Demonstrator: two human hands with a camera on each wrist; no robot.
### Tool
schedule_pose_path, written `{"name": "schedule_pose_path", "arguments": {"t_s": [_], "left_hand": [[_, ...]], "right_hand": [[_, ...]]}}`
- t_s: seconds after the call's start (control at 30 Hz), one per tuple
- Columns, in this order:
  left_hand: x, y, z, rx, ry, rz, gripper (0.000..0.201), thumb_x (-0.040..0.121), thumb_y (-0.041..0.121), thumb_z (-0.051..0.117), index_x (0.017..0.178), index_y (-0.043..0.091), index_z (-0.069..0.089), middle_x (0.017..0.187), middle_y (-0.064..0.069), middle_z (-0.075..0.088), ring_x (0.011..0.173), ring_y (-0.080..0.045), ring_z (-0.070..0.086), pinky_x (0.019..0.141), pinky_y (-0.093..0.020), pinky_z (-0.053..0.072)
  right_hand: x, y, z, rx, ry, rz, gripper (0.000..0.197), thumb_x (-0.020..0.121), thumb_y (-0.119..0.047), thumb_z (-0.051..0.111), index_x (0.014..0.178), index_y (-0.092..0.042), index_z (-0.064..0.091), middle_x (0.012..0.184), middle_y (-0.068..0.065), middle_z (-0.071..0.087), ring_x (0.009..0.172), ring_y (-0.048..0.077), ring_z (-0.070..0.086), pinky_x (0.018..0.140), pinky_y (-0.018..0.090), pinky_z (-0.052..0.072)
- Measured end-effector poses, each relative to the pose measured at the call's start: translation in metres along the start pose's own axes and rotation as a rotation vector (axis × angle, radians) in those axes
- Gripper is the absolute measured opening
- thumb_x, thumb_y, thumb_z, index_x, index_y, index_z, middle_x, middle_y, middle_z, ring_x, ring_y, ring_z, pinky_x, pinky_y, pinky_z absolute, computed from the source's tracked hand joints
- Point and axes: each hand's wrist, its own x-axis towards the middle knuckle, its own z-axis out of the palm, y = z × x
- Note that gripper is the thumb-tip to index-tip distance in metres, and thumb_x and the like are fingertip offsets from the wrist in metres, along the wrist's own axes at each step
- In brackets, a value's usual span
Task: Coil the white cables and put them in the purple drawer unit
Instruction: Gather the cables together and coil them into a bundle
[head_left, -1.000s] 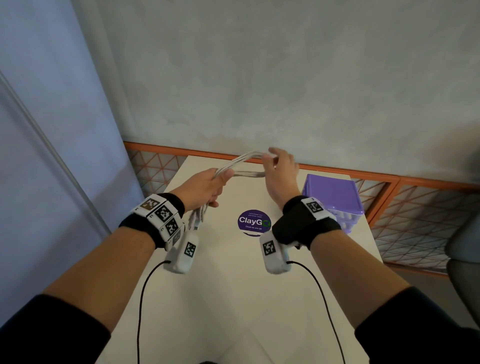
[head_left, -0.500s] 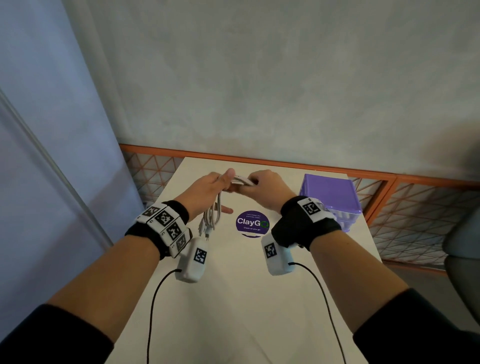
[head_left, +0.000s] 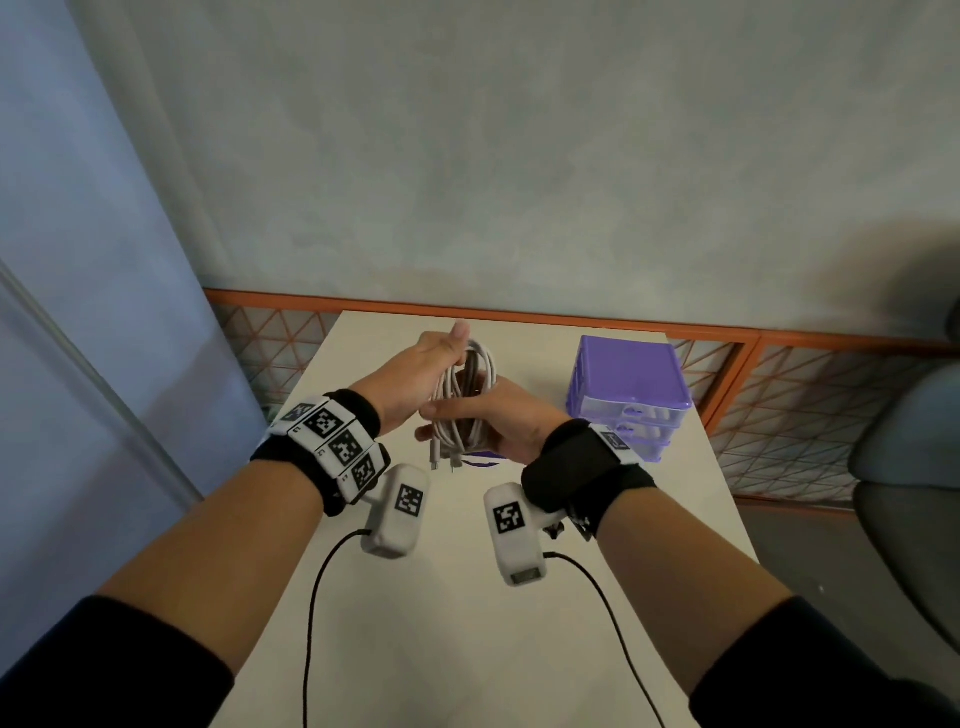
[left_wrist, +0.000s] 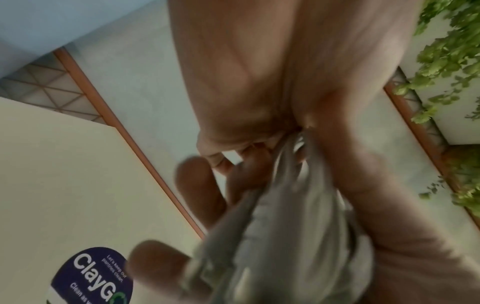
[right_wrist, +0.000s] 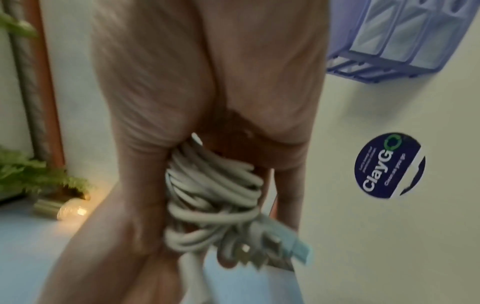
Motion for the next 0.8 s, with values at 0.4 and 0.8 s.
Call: {"name": "schedule_pose_path", "arguments": {"t_s": [0.4, 0.8], "left_hand": [[0.017, 0.006, 0.062, 0.213, 0.053, -0.008, 0.054, 0.079, 0.066, 0.054, 0.102, 0.018, 0.045, 0.082, 0.000, 0.058, 0.074, -0.016, 0.060, 0.066, -0.032, 0.048], [0.037, 0.007, 0.157, 0.344, 0.162, 0.016, 0.031, 0.086, 0.040, 0.047, 0.064, 0.017, 0.045, 0.063, 0.000, 0.053, 0.068, -0.027, 0.053, 0.063, -0.034, 0.040]], "right_hand": [[-0.043, 0.024, -0.037, -0.580, 0.363, -0.089, 0.037, 0.081, -0.007, 0.070, 0.115, -0.008, 0.053, 0.077, -0.001, 0.060, 0.058, 0.014, 0.058, 0.052, 0.022, 0.054], [-0.083, 0.074, -0.084, -1.174, 0.796, -0.011, 0.033, 0.085, -0.028, 0.060, 0.110, -0.008, 0.052, 0.113, 0.011, 0.059, 0.101, 0.032, 0.059, 0.074, 0.039, 0.048]]}}
